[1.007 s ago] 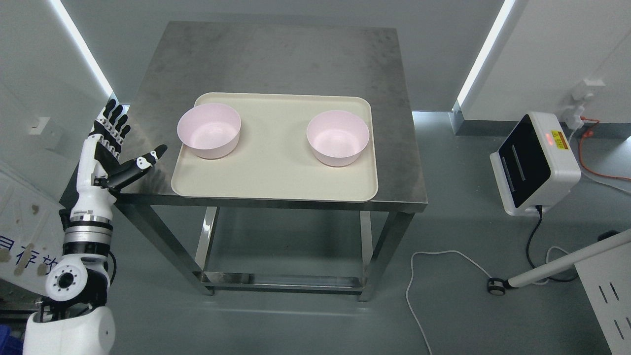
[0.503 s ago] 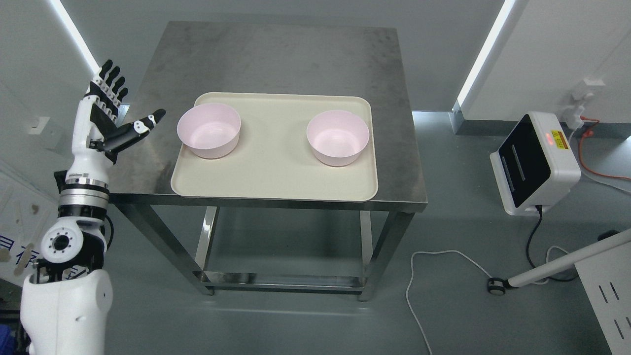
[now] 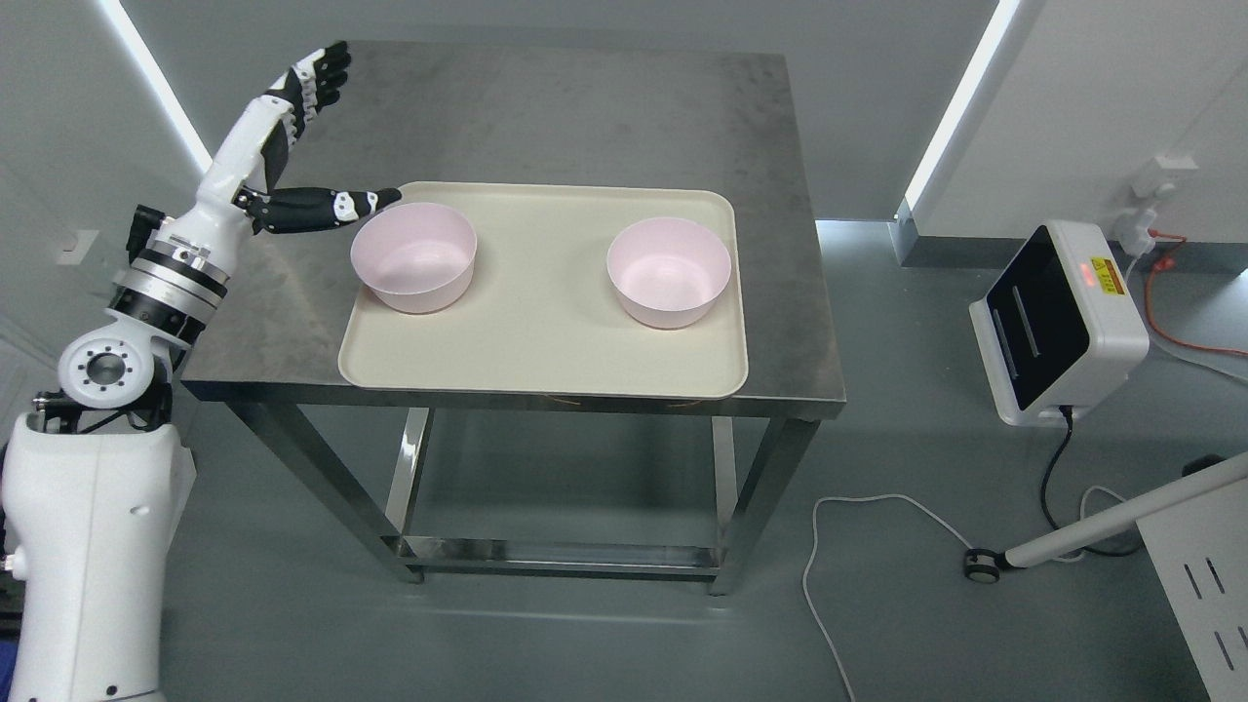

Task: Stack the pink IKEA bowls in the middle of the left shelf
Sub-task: 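Lower the left hand into the nearer pink bowl and grip its rim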

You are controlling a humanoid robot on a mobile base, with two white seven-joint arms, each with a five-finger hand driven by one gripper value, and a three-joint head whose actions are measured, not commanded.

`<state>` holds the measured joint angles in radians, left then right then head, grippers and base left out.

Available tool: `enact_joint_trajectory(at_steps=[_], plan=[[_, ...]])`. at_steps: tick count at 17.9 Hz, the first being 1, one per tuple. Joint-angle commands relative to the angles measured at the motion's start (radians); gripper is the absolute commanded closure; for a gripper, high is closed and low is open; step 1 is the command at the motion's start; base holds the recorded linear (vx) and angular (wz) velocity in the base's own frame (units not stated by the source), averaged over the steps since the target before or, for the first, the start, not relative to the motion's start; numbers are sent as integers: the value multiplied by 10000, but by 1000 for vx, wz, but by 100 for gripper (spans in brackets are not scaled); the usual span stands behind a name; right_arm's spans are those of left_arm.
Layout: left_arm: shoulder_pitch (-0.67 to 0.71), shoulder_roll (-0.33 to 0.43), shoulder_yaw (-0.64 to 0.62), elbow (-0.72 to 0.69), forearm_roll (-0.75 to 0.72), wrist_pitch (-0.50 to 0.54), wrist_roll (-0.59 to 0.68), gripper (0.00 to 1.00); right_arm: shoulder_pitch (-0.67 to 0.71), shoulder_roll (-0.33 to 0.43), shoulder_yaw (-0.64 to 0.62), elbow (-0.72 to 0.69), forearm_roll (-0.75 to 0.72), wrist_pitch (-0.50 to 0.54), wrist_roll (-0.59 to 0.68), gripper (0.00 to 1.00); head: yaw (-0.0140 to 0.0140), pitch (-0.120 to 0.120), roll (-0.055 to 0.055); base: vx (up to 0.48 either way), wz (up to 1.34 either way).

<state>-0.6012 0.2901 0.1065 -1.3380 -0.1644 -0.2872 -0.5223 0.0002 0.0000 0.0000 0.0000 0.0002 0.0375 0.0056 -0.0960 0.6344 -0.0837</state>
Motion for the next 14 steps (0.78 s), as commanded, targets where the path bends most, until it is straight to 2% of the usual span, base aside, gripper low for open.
enact_joint_trajectory(at_steps=[1,3,6,9,14], plan=[[-843,1287,-910,1737,-3949,-779,-775,0,290,-175,-108,-338,-2,-37,5,0,0,0,0,0,0],[-1654,1225,-1308,2042,-4796,-443,-775,0,290,-175,-107,-338,-2,-22,5,0,0,0,0,0,0],[-3418,1301,-2181,3207,-5014,1057,-1155,0,290,-175,-107,-338,-2,-37,5,0,0,1,0,0,0],[-3500,1302,-3071,3179,-4998,1154,-2718,0,290,-175,-107,-338,-2,-22,5,0,0,2,0,0,0],[-3514,1149,-3718,3133,-4968,1124,-3015,0,290,-175,-108,-338,-2,-22,5,0,0,2,0,0,0]])
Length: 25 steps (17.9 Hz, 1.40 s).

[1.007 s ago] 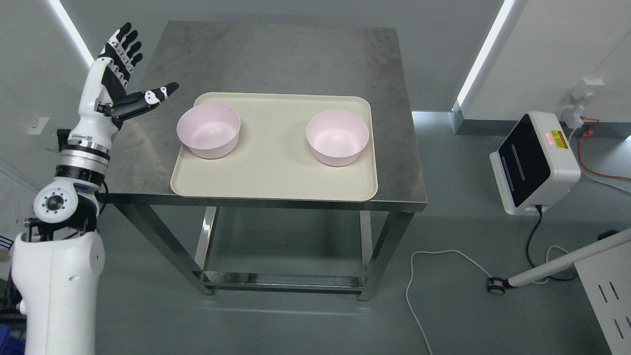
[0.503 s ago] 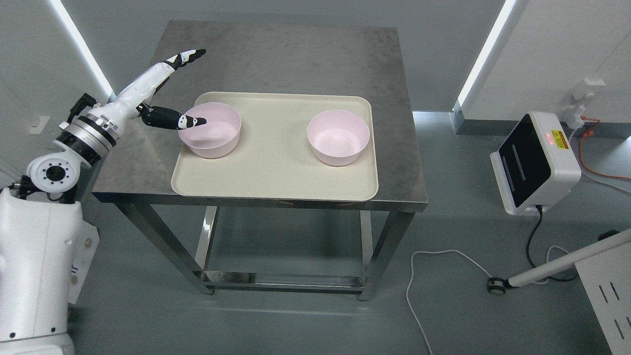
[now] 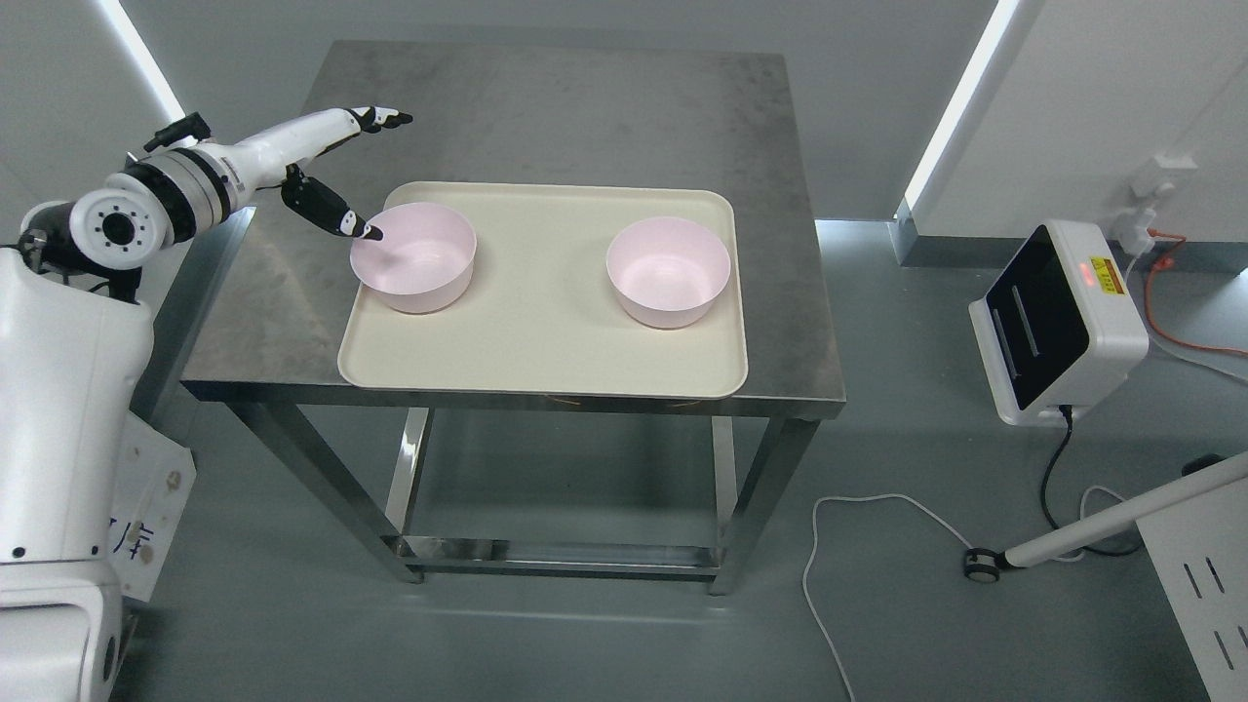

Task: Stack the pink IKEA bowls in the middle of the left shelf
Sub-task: 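Lower the left hand into the nearer pink bowl and grip its rim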

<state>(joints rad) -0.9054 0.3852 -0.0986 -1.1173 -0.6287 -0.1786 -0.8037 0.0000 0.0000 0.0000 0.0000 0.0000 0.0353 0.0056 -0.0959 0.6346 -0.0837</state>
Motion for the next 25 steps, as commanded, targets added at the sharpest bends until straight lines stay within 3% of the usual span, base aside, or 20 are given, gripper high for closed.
enact_joint_trajectory(at_steps=[1,5,13,25], plan=[[-518,16,-1728,926,-355,53,-215,0,291,-175,-107,-337,0,0,5,0,0,0,0,0,0],[-580,-186,-2646,1034,-417,145,-200,3,291,-175,-107,-337,0,-15,5,0,0,0,0,0,0],[-1101,-170,-2971,1662,-524,145,-215,9,291,-175,-108,-337,0,0,5,0,0,1,0,0,0],[-1438,-400,-2971,1770,-509,-8,-216,55,291,-175,-107,-337,0,0,5,0,0,2,0,0,0]])
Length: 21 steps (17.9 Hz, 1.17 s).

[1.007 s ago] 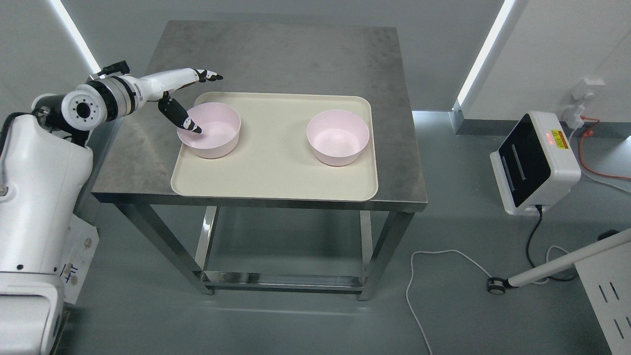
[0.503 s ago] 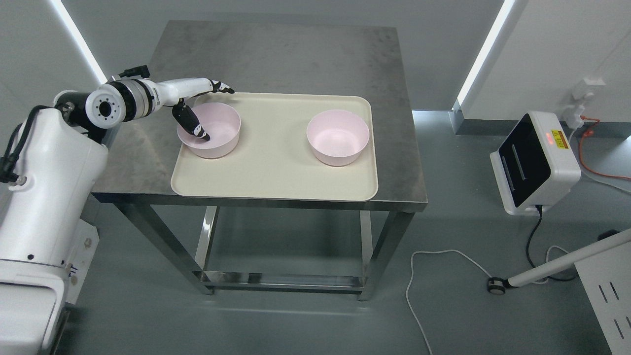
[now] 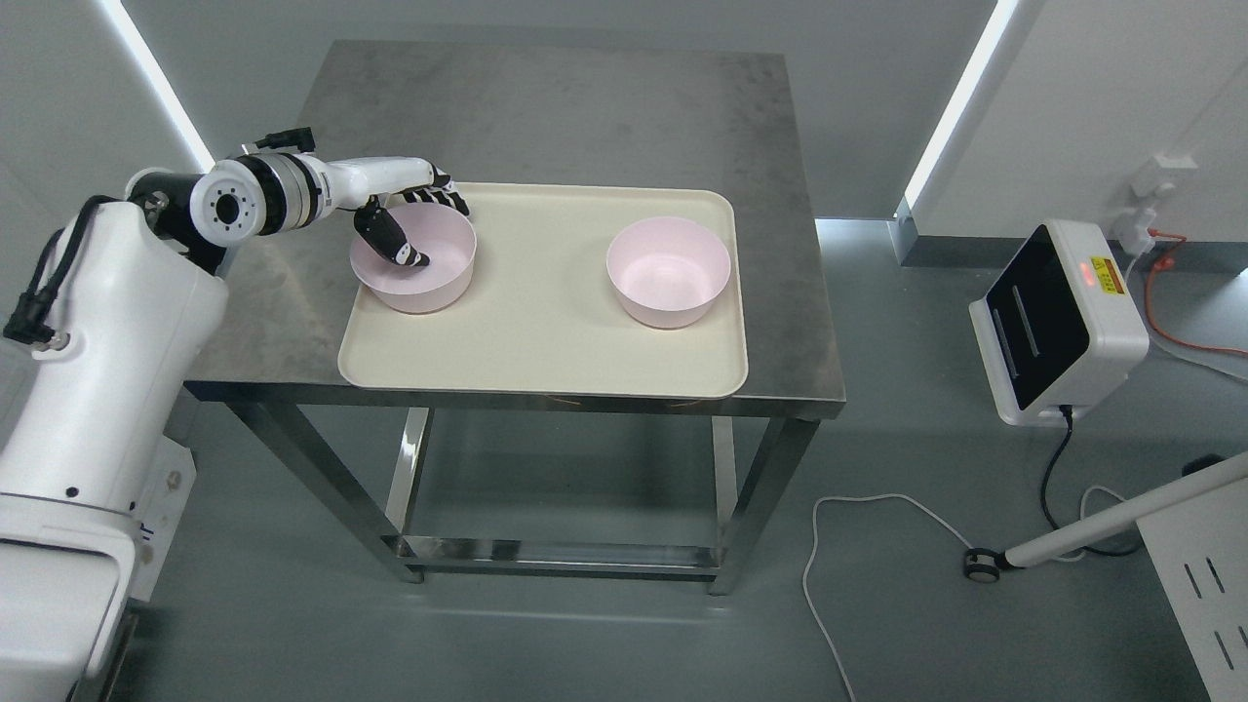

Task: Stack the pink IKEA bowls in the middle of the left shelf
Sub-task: 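Lower the left hand into the nearer pink bowl and grip its rim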

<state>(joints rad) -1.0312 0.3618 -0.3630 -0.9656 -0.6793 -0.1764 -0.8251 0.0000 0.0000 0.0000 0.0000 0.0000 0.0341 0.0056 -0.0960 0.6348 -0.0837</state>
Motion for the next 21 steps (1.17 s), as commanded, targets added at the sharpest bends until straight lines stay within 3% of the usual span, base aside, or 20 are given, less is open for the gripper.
enact_joint_trajectory(at_steps=[1,12,17,21], plan=[[-256,-166,-328,253,-3,-31,-2,56,291,-174,-108,-337,0,11,5,0,0,0,0,0,0],[-318,-228,-497,850,-294,-1425,29,84,291,-174,-108,-337,0,-4,5,0,0,0,0,0,0],[-318,-565,-68,1050,-294,-1473,351,99,291,-174,-108,-337,0,11,5,0,0,0,0,0,0],[-532,-565,40,1050,-264,-1473,382,100,291,-174,-108,-337,0,11,5,0,0,0,0,0,0]])
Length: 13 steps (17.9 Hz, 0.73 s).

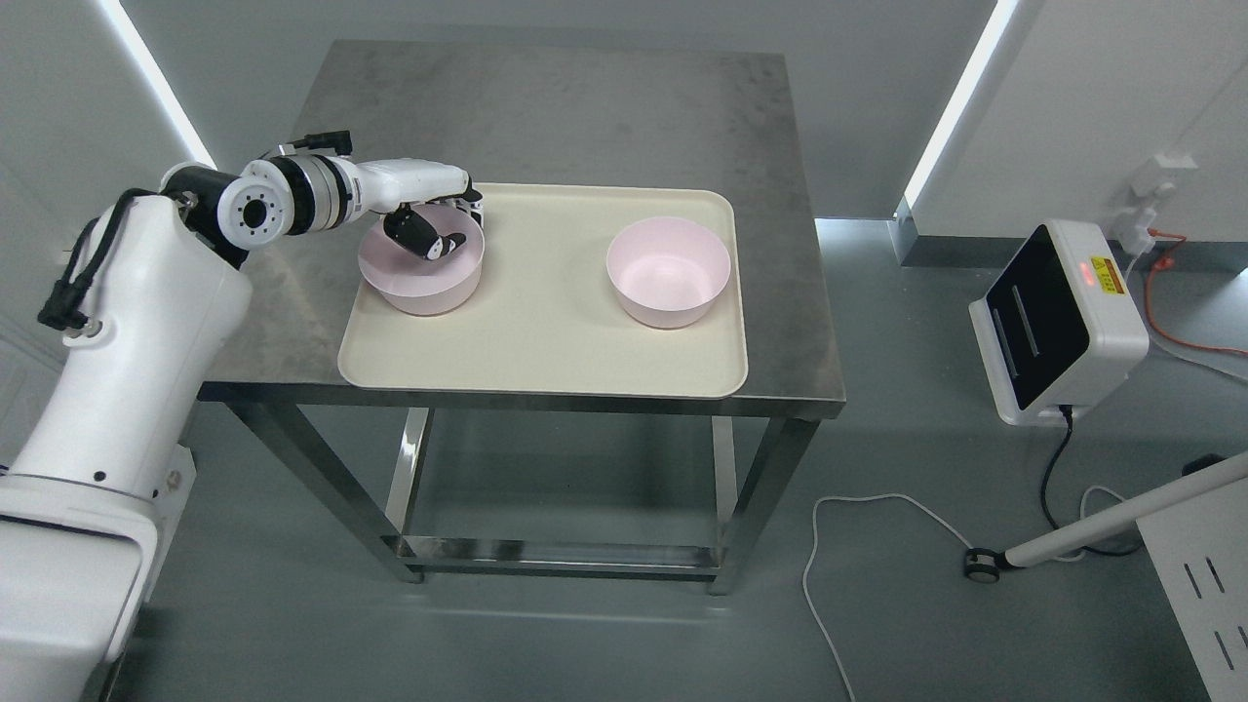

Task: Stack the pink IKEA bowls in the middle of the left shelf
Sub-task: 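Lift the pink bowl with the left hand and carry it over the other bowl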

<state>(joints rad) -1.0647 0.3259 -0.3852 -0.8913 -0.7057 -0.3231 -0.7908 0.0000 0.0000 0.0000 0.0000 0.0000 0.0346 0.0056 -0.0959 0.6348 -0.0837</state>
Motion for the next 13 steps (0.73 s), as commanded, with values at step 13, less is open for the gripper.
enact_joint_trajectory(at_steps=[13], plan=[[-2469,-3084,-255,200,-14,148,-1280,99,291,-175,-107,-337,0,7,5,0,0,0,0,0,0]])
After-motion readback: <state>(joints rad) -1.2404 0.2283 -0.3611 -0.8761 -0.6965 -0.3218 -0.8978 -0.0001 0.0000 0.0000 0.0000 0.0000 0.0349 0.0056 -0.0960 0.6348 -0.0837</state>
